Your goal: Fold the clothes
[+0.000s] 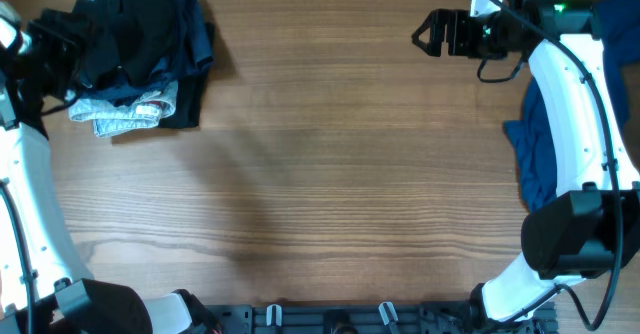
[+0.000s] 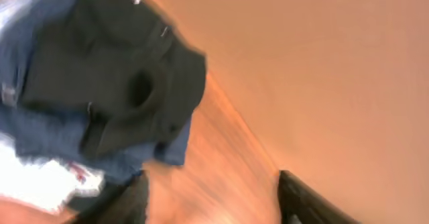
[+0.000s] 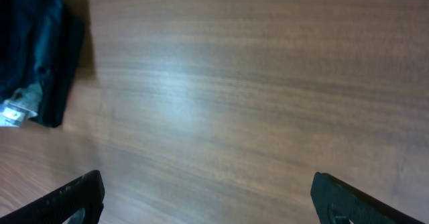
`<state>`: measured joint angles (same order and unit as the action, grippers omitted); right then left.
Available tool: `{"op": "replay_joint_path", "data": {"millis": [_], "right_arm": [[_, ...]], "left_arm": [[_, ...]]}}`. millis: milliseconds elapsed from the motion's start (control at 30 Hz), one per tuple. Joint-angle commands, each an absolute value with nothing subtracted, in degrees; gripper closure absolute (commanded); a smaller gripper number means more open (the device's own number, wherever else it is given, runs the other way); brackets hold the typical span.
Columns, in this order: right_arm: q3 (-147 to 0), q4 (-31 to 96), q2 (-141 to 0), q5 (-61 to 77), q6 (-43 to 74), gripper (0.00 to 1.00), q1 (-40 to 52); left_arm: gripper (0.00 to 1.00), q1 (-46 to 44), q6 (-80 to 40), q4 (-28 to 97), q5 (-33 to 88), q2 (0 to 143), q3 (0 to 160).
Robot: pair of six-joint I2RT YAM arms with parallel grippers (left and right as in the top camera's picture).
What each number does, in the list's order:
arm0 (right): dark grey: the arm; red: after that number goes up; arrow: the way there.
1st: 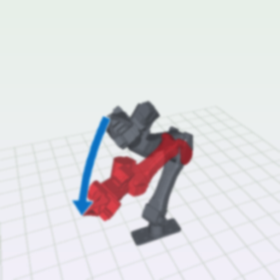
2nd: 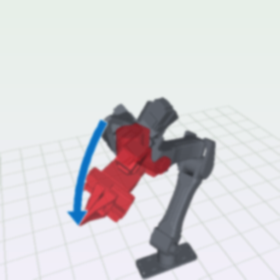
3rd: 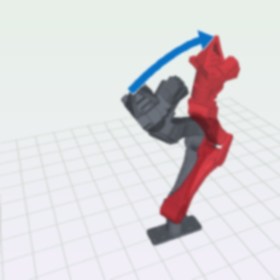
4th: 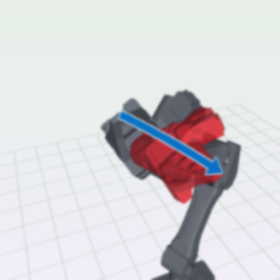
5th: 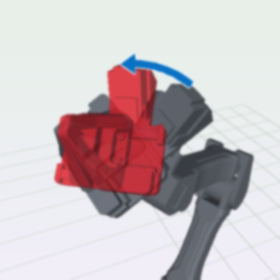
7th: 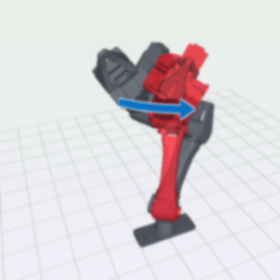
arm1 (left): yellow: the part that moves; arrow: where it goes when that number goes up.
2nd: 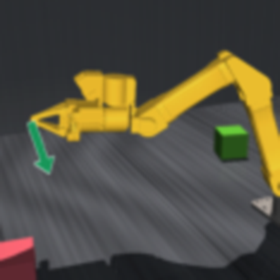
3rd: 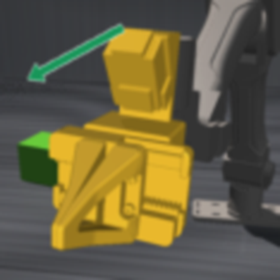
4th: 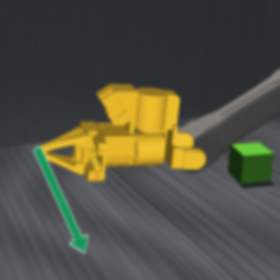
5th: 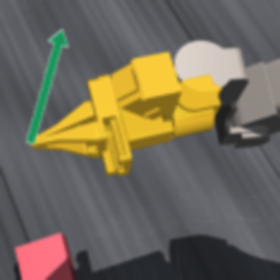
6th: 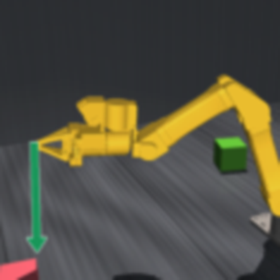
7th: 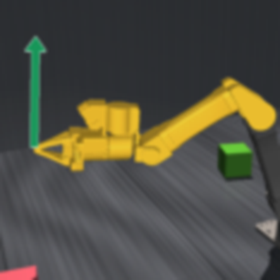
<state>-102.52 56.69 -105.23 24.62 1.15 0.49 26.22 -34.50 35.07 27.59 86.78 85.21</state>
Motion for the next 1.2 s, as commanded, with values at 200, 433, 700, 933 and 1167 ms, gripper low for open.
{"op": "replay_joint_path", "data": {"millis": [200, 433, 700, 933, 1167], "right_arm": [[-102.3, 54.0, -106.7, 28.6, 1.7, 0.01, 0.9], [-102.3, 56.1, -106.7, 28.3, 1.2, 0.01, 0.9], [-102.3, 55.9, -106.7, 28.3, 1.1, 0.01, 0.9], [-102.3, 56.0, -106.7, 28.3, 1.0, 0.0, 0.9], [-102.3, 55.9, -106.7, 28.3, 0.1, 0.0, 0.9]], "left_arm": [[0.58, 16.5, -2.7, 9.3, 11.8, 98.1, 85.3], [0.35, 13.0, 9.1, -5.1, -1.4, 112.8, 85.3], [0.53, 13.0, 7.2, 9.1, -9.7, 121.5, 85.3], [0.63, 13.5, -3.7, 18.3, -14.9, 125.0, 85.3], [0.57, 13.5, -6.6, 21.9, -15.3, 116.4, 85.3]]}}
